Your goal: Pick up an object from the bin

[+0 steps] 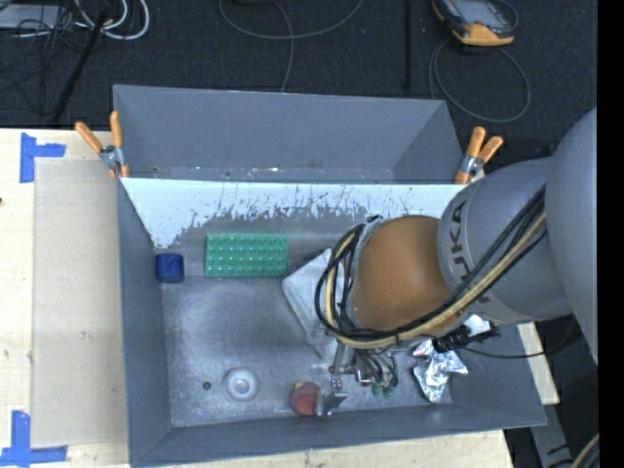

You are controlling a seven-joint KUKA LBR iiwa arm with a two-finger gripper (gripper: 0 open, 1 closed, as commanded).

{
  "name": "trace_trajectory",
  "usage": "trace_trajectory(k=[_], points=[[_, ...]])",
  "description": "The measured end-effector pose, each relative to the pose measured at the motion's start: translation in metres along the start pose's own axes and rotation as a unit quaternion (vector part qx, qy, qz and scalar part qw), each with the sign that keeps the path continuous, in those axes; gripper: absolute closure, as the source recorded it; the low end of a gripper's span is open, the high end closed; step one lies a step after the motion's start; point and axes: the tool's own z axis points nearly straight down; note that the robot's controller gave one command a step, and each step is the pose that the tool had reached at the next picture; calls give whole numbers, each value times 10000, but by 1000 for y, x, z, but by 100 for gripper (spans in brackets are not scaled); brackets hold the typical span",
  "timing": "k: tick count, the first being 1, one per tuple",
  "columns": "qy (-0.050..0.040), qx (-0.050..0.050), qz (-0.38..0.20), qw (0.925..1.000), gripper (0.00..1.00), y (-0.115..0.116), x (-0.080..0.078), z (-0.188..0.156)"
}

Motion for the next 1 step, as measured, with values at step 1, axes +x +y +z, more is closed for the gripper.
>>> trace_trajectory(k=[1], points=[[-113,-18,-513,9986,0,56,2,25]])
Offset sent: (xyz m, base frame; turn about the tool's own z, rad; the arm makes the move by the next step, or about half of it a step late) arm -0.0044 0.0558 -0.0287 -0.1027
